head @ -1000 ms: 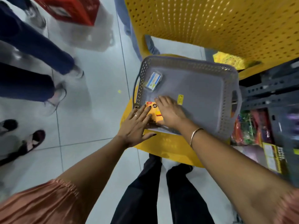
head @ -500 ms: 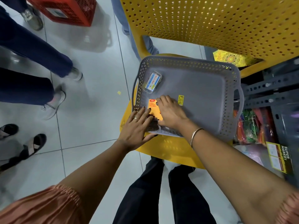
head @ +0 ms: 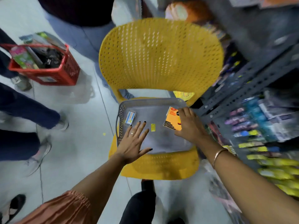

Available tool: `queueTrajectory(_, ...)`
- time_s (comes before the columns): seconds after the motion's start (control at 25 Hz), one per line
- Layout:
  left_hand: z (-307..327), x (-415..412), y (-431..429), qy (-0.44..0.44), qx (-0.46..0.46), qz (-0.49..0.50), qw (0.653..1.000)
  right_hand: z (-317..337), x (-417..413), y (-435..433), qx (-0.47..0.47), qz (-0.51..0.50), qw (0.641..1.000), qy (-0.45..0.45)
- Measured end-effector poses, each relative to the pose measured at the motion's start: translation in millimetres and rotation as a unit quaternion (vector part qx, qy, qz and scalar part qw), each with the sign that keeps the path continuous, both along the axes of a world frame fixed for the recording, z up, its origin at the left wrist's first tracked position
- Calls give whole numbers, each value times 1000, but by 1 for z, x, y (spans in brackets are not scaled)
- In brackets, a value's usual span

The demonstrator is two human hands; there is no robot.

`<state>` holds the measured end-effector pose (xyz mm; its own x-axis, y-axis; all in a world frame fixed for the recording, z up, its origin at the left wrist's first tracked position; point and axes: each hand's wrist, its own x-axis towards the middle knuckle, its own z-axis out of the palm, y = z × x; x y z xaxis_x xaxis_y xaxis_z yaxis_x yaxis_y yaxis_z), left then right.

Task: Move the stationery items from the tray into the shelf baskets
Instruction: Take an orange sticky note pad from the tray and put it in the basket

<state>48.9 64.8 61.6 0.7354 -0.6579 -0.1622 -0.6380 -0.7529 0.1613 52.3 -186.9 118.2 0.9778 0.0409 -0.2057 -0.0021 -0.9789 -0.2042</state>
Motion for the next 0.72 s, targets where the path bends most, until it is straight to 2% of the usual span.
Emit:
queueTrajectory(0.2, 79, -24, -73, -29, -26, -74, 997, 129, -66, -74, -13, -94, 990, -101)
queueTrajectory(0.44, 183, -118, -222, -118, -130, -205, 963, 289, -209, -168, -63, -158, 968, -185)
queueTrajectory(0.56, 238, -186, -298, -160, -166, -263, 937, 338, -291, -216, -71, -212, 955, -196)
queueTrajectory(0.72, 261, -245, -366, -188, -191, -323, 908, 360, -375, -263, -88, -285, 937, -180)
